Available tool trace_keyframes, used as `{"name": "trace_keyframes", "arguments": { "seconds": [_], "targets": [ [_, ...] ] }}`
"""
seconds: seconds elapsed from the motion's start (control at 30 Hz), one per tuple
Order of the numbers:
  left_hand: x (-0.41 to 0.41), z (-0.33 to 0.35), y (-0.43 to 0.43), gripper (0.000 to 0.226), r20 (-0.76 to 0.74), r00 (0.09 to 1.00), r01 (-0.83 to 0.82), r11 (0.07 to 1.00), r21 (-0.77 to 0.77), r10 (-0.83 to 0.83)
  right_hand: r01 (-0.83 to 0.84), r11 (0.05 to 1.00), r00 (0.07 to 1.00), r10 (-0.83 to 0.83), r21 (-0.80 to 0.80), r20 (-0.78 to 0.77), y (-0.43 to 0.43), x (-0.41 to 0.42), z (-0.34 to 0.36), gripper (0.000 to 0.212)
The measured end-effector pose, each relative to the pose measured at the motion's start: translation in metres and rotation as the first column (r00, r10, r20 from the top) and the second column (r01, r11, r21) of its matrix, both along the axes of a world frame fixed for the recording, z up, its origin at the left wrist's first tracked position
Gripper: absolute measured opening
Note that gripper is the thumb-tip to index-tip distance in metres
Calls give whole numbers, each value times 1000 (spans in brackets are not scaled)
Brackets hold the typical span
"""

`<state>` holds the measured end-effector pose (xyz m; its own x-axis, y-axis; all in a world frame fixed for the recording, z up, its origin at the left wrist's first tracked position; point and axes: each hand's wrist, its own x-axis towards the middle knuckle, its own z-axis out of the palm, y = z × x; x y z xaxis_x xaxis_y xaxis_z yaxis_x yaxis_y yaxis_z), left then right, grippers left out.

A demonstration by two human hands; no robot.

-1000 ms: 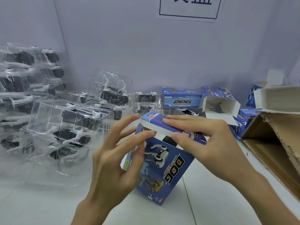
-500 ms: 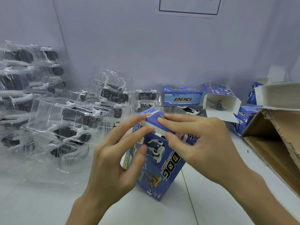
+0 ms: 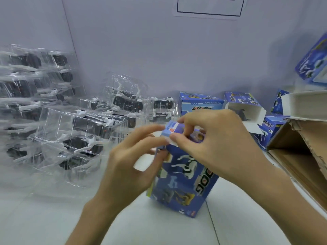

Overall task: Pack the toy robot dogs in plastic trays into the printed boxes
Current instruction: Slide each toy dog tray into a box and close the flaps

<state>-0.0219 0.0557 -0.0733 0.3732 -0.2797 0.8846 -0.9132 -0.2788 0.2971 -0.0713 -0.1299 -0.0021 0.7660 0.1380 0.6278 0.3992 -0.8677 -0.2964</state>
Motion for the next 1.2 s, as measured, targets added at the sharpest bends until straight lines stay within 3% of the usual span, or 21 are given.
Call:
{"name": "trace_keyframes", "arguments": {
  "seconds": [0.17,0.53,0.57,0.63,0.7,0.87,1.0,1.2],
  "targets": [
    [-3,-11,-7,22,-47,998,-37,997,-63,34,-20,999,998,19,-33,-52,3,10,-3,30],
    [1,-14,-4,16,-107,993,-50,996,-71,42,-56,931,998,62,-360,4,12,20,2,29],
    [1,-15,-3,15,-115,993,-48,996,-72,39,-91,927,996,84,-363,-35,8,19,4,26],
    [2,-15,0,14,-118,991,-64,997,-46,58,-226,949,962,181,-221,-205,-9,18,10,12],
    [3,-15,1,12,-82,991,-105,995,-3,104,-284,954,922,247,-90,-297,-29,13,15,14],
    [4,-9,-1,12,-81,989,-118,993,32,120,-318,948,930,312,1,-197,-54,-3,9,20],
    [2,-8,-3,12,-122,991,-57,998,34,61,-307,947,951,302,-94,-61,-52,-3,1,26],
    [2,-4,-2,10,-95,993,-71,996,46,75,-279,936,955,294,-217,40,-49,-5,-2,17]
  ]
}}
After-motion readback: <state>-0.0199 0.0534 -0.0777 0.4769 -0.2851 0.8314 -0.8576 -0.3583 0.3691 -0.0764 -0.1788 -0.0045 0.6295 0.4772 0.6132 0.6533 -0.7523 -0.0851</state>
